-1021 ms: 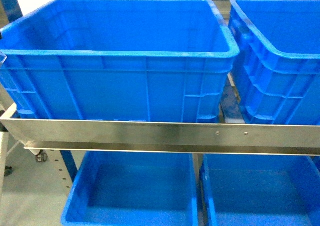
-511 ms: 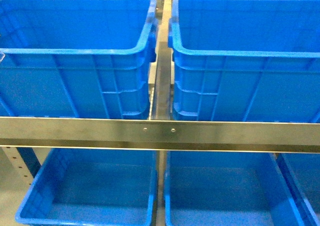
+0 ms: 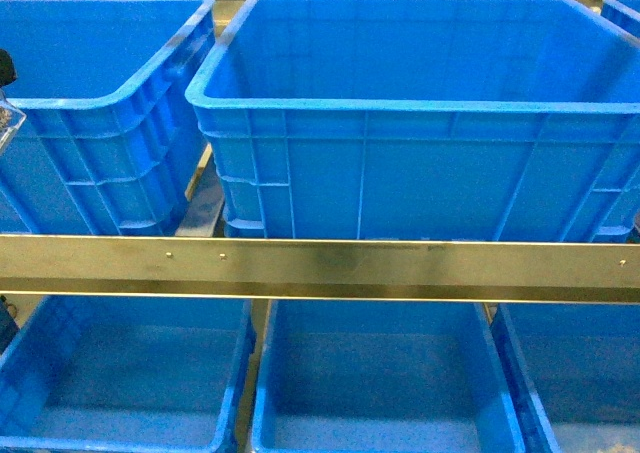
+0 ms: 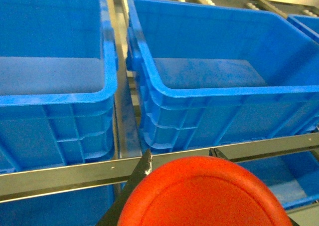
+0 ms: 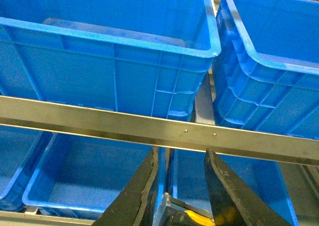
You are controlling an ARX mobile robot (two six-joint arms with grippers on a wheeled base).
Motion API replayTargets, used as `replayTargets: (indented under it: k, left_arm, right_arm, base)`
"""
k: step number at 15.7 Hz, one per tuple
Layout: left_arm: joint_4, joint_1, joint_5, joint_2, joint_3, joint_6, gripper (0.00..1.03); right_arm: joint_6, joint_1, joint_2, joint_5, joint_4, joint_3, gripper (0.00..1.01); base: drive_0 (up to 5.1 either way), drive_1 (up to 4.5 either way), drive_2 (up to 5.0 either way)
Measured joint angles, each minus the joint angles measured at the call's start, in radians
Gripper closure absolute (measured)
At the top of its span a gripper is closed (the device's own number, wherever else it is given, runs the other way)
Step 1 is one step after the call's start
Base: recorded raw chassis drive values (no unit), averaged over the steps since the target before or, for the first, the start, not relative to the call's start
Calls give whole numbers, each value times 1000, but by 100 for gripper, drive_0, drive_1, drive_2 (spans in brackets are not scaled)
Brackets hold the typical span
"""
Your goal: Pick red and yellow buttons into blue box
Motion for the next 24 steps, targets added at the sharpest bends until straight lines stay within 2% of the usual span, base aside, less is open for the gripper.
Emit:
replayTargets:
  k: [8,13,16,19,21,22,24]
  left_arm:
    - [5,6,-10,-2,-1,0,77]
    - [1,6,-10,2,-2,0,77]
    - [1,6,-10,2,-2,0,77]
    - [2,6,-10,2,-2,0,77]
    - [1,6,-10,2,-2,0,77]
    - [1,6,-10,2,-2,0,77]
    - [1,6,-10,2,-2,0,77]
  right_arm:
    - [0,0,-3,0,2,-1,74]
    - [0,0,0,-1,0,-1,74]
    - [0,8,21,-24,-4,1,74]
    - [-1,26,96,-44,-1,77,74]
    - [-2,27,183,-76,33,171,74]
    - [-5,35,241,-93,58,221,74]
    - [-9,74,352,-97,91,304,74]
  base:
    - [9,427,-409]
    - [0,0,0]
    - [0,0,0]
    - [0,0,0]
    - [0,0,0]
    - [0,0,0]
    - [0,0,0]
